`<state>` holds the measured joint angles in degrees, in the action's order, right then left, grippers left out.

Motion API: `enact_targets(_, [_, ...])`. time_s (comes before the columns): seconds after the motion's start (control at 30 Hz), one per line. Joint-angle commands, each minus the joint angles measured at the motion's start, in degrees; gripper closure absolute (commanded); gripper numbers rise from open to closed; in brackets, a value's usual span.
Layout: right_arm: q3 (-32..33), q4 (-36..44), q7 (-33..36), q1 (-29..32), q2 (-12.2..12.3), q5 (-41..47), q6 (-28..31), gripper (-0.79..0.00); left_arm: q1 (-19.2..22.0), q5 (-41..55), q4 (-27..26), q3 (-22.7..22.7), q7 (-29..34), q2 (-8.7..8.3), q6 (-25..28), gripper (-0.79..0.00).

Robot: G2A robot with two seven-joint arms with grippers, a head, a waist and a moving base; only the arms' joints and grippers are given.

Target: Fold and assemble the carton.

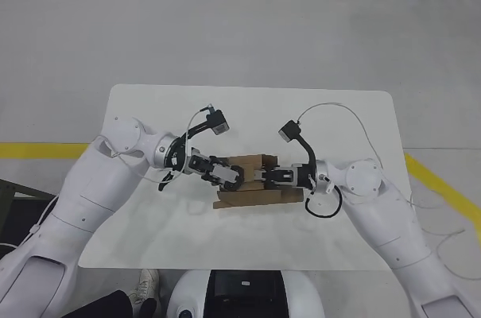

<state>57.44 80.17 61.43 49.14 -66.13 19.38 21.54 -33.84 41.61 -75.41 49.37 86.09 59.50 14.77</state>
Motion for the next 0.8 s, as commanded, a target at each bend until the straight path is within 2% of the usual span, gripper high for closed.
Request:
enact_targets(0.0, [0.57,0.0,-0.2,0.2,0.12,0.07,-0.09,0.0,-0.29,0.11,0.17,0.91,0.09,-0.18,0.19,-0.785])
enact_targets(0.37, [4.5,3.34,0.27,1.95,1.1,0.77,-1.59,0.0,-2.61,-0.62,1.71,5.9,-0.13,-1.39,-0.78,-0.785])
enact_targets(0.77, [2.26,5.61,3.44,2.19,0.75,3.58,-2.03,0.0,-3.67,-1.71,1.63,7.67,-1.19,-1.57,-1.37,-0.785])
